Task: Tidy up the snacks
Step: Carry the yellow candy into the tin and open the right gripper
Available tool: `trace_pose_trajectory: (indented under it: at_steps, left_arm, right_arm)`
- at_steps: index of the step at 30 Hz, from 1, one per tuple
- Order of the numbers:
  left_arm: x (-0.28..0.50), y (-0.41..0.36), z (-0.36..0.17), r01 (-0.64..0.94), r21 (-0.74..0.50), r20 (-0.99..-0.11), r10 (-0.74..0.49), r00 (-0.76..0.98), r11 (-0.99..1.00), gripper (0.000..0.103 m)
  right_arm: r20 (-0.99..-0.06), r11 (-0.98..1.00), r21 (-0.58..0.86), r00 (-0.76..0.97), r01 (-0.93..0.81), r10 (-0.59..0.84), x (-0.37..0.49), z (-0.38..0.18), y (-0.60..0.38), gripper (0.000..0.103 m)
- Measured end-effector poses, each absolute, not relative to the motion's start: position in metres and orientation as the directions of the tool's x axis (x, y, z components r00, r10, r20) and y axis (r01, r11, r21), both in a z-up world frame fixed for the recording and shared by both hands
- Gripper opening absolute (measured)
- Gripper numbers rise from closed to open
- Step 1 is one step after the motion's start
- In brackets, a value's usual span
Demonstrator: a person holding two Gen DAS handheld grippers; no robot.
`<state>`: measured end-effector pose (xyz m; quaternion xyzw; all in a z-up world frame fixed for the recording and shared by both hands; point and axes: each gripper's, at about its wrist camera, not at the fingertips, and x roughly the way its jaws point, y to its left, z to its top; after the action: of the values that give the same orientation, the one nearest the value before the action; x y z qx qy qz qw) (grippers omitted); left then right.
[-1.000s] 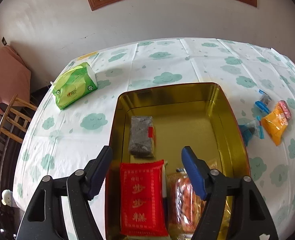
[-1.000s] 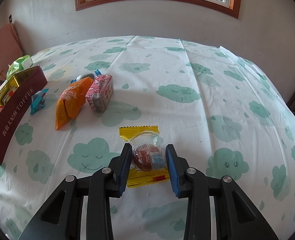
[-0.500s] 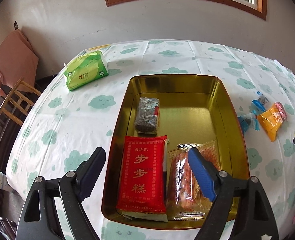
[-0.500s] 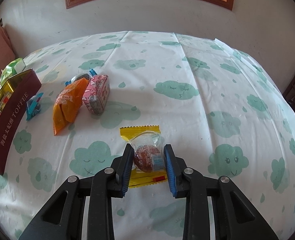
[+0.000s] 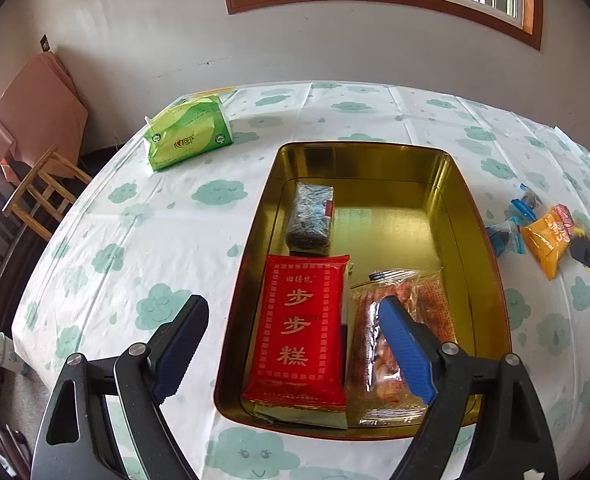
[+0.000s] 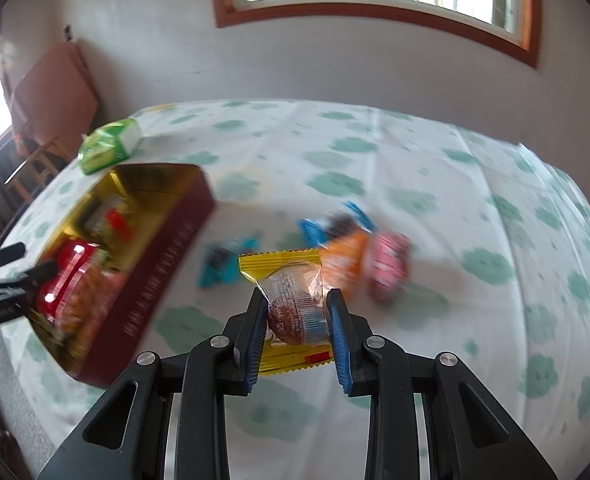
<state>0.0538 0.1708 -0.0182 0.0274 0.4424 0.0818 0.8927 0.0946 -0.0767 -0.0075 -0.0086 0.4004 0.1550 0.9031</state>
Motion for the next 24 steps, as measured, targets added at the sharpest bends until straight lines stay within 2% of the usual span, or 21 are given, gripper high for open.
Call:
trace_pose_trajectory:
  at_steps: [10, 24]
  left_arm:
    - [0.047, 0.199, -0.012, -0.195, 0.116, -0.776, 0.211, 0.594, 0.974, 0.087]
    - [0.045, 0.233, -0.019, -0.283, 0.107, -0.799, 0.252, 0.546, 0.953, 0.087]
  right_arm:
    - [-0.701, 0.889, 0.126, 0.595, -0.439, 0.393, 0.112, 0.014, 0.006, 0.031]
    - [-0.758, 0.862, 0.078, 0.532, -0.501, 0.378, 0.145, -0.007, 0.065, 0.031]
